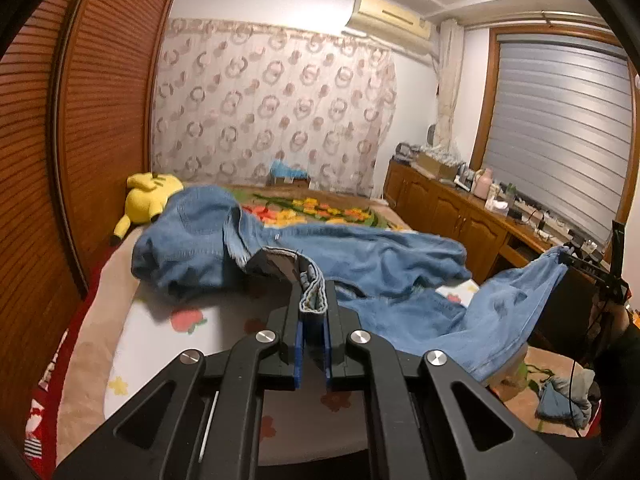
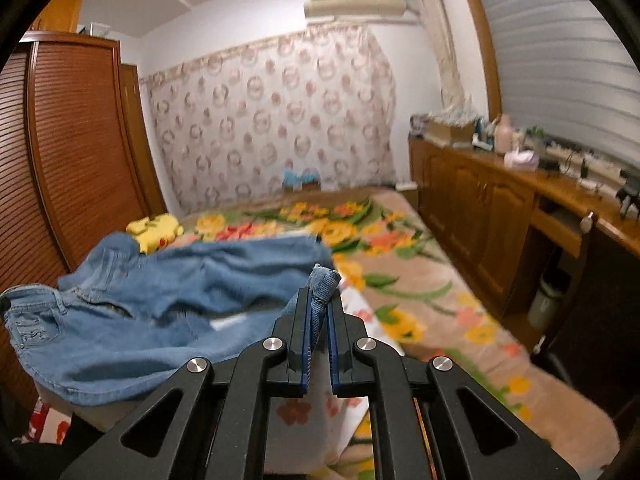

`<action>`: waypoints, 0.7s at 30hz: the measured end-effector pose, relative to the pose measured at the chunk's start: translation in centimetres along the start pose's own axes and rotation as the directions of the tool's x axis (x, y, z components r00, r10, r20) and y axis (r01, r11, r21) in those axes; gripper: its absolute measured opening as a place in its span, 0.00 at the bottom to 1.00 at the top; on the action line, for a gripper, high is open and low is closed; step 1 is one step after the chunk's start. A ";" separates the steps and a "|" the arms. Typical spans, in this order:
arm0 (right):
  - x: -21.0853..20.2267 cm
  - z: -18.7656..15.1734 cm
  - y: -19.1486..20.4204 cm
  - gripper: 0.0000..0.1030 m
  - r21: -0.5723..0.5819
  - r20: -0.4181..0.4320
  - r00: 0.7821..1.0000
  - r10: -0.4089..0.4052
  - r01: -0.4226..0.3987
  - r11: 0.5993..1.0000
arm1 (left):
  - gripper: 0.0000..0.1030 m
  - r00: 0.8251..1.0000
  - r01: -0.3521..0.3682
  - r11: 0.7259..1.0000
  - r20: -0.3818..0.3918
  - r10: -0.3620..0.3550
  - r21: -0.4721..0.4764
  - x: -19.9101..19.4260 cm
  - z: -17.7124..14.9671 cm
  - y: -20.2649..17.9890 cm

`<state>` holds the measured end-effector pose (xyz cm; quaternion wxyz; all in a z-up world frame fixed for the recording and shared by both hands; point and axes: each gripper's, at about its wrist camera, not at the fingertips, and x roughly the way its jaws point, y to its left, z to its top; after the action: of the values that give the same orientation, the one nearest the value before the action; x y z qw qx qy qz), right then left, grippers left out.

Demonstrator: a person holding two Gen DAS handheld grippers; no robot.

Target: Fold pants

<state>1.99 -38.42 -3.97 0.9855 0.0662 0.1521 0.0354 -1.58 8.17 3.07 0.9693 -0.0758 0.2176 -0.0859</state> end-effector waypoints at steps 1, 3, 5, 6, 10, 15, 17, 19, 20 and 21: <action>-0.6 0.2 -0.1 0.06 -0.003 0.017 1.000 -0.004 0.004 1.000 | 0.08 1.000 0.003 1.000 0.013 -0.003 0.001 -0.4 0.3 -0.1; -1.7 0.8 0.0 0.06 -0.007 0.049 0.999 -0.012 0.012 1.000 | 0.08 0.999 0.004 1.000 0.045 -0.003 -0.007 -1.1 1.0 -0.2; -2.4 1.3 0.0 0.06 -0.010 0.073 0.997 -0.016 0.017 1.000 | 0.08 0.998 0.003 1.000 0.067 -0.002 -0.010 -1.6 1.4 -0.1; -2.7 1.0 0.1 0.06 -0.011 0.082 0.997 -0.015 0.016 1.000 | 0.08 0.997 0.001 1.000 0.075 0.000 -0.010 -1.8 1.6 0.0; -2.0 0.2 0.9 0.06 -0.040 0.077 0.997 -0.008 0.012 0.999 | 0.08 0.997 -0.010 1.000 0.071 0.011 -0.022 -1.5 1.8 0.9; -0.1 0.4 0.5 0.06 -0.060 0.059 0.998 -0.001 0.005 0.998 | 0.08 0.998 -0.024 0.999 0.052 0.025 -0.024 0.0 1.9 1.7; 0.6 1.0 0.2 0.07 -0.064 0.051 0.999 -0.003 0.006 0.998 | 0.08 0.999 -0.030 0.999 0.042 0.031 -0.025 0.7 2.0 1.9; 1.2 1.8 -0.2 0.06 -0.073 0.045 0.999 -0.006 0.009 0.997 | 0.08 0.999 -0.038 0.999 0.030 0.039 -0.023 1.8 2.0 2.2; 1.6 1.9 -0.1 0.06 -0.080 0.039 0.999 -0.010 0.013 0.997 | 0.08 0.999 -0.041 0.999 0.023 0.042 -0.021 2.4 2.0 2.4; 1.9 2.1 -0.1 0.06 -0.087 0.033 0.999 -0.013 0.016 0.996 | 0.08 0.999 -0.043 0.999 0.017 0.044 -0.020 2.8 2.0 2.3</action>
<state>4.46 -38.61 -2.57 0.9900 0.0224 0.1348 0.0338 2.11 10.11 3.28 0.9720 -0.0814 0.2116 -0.0620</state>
